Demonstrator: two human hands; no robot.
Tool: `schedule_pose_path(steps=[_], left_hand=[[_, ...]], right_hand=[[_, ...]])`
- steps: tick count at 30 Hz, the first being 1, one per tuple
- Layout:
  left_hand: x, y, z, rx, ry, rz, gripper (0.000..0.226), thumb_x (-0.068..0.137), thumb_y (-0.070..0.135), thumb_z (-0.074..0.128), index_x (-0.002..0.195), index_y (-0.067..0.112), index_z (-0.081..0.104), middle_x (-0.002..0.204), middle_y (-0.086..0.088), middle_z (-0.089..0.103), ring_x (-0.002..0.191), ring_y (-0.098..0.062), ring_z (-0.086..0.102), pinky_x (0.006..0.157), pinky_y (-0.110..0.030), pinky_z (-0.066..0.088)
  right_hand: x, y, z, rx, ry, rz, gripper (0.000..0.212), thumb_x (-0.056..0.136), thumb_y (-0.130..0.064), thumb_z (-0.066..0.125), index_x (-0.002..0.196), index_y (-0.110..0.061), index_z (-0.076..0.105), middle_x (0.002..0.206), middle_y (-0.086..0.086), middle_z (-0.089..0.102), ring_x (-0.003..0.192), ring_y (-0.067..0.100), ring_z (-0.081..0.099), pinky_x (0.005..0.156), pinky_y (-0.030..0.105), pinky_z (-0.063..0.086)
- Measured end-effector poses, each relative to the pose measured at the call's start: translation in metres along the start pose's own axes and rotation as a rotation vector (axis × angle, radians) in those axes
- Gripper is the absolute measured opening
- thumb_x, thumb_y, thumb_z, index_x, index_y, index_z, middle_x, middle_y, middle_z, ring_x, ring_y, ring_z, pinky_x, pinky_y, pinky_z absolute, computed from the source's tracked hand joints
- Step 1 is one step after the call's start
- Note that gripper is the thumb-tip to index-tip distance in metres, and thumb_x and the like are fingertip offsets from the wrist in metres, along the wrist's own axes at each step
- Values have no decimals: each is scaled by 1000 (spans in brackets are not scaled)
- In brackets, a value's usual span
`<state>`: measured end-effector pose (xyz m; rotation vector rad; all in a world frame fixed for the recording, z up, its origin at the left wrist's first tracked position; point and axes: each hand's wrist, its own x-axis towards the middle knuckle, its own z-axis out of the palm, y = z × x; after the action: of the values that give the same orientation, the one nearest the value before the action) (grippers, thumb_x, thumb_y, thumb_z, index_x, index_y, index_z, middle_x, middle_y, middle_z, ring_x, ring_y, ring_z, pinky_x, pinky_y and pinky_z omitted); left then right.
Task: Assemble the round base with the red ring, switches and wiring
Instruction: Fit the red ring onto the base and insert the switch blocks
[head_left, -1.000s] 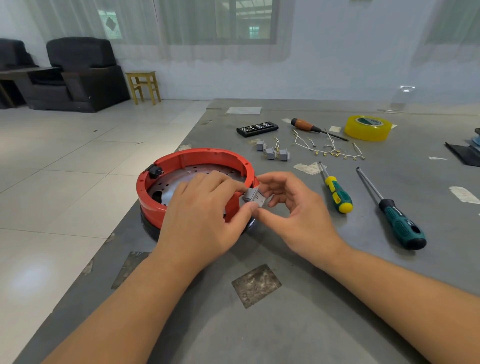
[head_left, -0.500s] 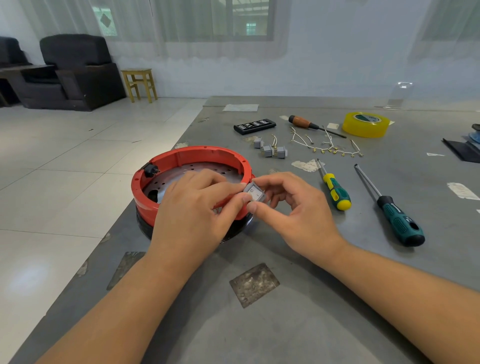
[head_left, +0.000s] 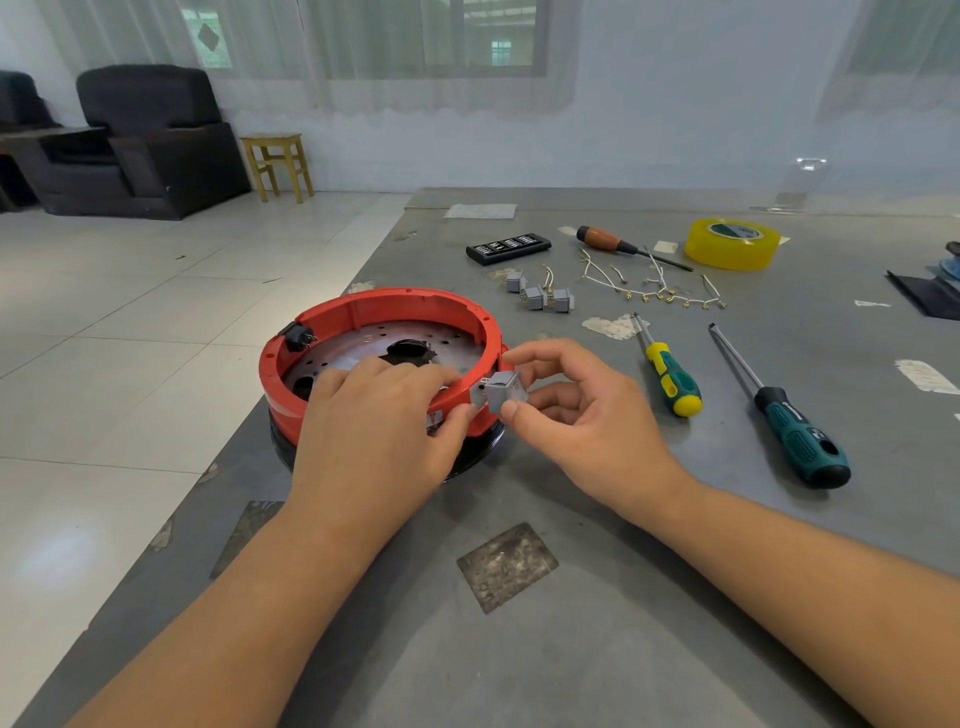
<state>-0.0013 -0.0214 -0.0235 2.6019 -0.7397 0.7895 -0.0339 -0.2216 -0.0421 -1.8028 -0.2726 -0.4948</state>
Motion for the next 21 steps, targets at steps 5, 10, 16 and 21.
schedule_pose_path(steps=[5,10,16,21], left_hand=[[-1,-4,1,-8,45,41,22,94,37,73,110,24,80,89,2,77,91,-31,68,83,-47,44],[1,-14,-3,-69,23,10,36,89,45,63,116,29,80,88,5,72,98,-27,63,88,-46,35],[3,-24,-4,-160,-46,1,43,89,55,56,123,37,76,93,14,66,103,-15,60,91,-38,26],[3,-24,-5,-152,-47,16,41,89,49,56,121,34,76,86,25,52,93,-7,52,89,-36,24]], right_hand=[[1,-1,-2,-94,-19,-36,34,83,-10,81,111,-26,71,101,-10,68,84,18,70,75,30,60],[2,-2,-6,-315,-60,-231,34,85,-11,81,116,-22,74,105,-9,65,88,18,64,77,24,54],[-1,-1,3,-194,-66,-180,32,82,-10,84,109,-18,70,100,-4,65,84,18,70,78,28,60],[-2,-4,12,-79,-41,-41,33,80,-13,85,103,-29,69,91,-6,63,75,15,71,73,26,59]])
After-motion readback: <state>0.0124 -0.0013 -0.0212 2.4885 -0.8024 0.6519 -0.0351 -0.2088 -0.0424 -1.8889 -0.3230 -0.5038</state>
